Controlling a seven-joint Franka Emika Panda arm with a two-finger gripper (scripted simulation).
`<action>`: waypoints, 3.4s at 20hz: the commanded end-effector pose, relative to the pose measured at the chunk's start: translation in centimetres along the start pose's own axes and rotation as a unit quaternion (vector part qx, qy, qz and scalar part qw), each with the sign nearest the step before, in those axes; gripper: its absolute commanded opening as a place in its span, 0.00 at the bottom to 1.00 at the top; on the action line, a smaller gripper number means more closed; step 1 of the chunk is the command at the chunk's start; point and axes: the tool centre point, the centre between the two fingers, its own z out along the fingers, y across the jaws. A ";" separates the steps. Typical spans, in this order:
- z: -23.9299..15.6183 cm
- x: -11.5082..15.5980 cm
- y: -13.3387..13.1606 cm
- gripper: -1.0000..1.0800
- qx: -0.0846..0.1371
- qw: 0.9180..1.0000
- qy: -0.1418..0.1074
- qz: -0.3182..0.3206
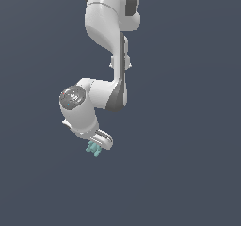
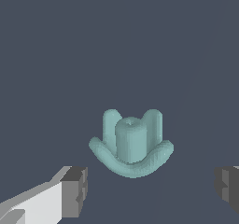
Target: Pick up the object and move it to a goal position.
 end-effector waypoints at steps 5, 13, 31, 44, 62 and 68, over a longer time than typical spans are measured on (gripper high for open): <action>2.5 -0.1 0.0 0.96 0.000 1.000 0.000 0.001; 5.0 0.0 0.1 0.96 0.000 1.000 0.000 0.002; 4.7 -0.5 -1.0 0.00 0.000 1.000 0.000 0.001; 2.6 -6.6 -12.1 0.00 0.000 1.000 0.000 0.001; -0.4 -14.5 -27.9 0.00 0.000 1.000 0.000 0.001; -0.5 -14.7 -28.6 0.00 0.000 1.000 0.000 0.001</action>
